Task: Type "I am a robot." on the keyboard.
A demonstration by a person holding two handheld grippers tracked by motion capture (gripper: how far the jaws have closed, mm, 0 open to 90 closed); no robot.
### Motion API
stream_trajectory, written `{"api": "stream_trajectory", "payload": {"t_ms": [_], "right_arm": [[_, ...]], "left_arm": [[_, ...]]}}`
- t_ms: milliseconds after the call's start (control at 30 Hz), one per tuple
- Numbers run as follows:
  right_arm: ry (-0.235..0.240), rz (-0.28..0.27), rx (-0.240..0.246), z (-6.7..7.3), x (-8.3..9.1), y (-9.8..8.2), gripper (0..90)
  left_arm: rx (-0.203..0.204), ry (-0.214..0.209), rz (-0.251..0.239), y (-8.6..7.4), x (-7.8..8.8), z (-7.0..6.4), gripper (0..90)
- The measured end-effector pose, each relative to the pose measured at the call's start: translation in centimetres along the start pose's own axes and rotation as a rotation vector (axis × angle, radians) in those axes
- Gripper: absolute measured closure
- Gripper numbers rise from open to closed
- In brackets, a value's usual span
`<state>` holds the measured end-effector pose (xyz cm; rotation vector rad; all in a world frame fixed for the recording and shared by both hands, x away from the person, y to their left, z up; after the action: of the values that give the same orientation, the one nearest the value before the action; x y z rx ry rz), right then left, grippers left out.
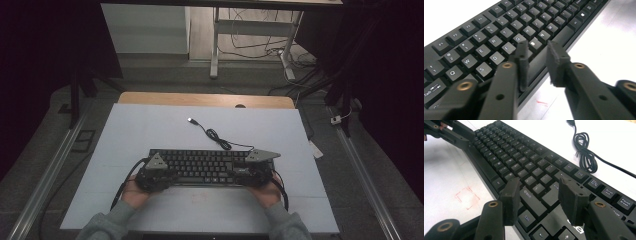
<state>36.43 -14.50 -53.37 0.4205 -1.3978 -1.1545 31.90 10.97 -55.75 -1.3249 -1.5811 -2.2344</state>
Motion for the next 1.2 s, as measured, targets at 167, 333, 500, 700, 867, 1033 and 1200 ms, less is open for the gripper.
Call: {"api": "stream_trajectory", "payload": {"t_ms": [167,333,500,700,867,1033,1200], "right_arm": [[-0.005,0.004,-0.001,0.0,0.0,0.0,52.2],[-0.002,0.000,-0.002,0.0,-0.1,0.0,52.1],[0.001,0.001,-0.002,0.0,-0.2,-0.1,52.0],[-0.003,0.005,-0.002,-0.1,-0.2,-0.1,51.9],[0.000,0.004,-0.002,0.0,-0.2,-0.1,51.9],[-0.002,0.004,0.002,0.0,-0.2,-0.1,51.9],[-0.013,0.005,0.001,-0.1,0.0,-0.1,51.9]], "left_arm": [[-0.019,-0.004,0.014,0.0,-0.4,-0.4,86.3],[-0.029,-0.001,0.031,-0.1,-1.0,-0.6,88.6],[-0.038,0.001,0.046,-0.2,-1.5,-0.7,88.6],[-0.039,0.001,0.047,-0.2,-1.9,-0.9,88.6],[-0.058,0.008,0.053,-0.4,-2.1,-1.1,88.7],[-0.041,0.022,0.004,0.1,-1.2,-0.7,88.6],[0.004,0.020,-0.042,0.4,0.1,0.1,82.8]]}}
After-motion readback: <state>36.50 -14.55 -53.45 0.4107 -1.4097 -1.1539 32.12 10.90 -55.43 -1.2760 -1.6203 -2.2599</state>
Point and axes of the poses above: each handheld gripper's, and its own axes: x roughly backward along the jaws, y roughly out of its top, z roughly to its left, the point moved 7 cm from there along -x, roughly forward along the jaws, and after that the axes turned 15 degrees about y, right-handed, at the moved point
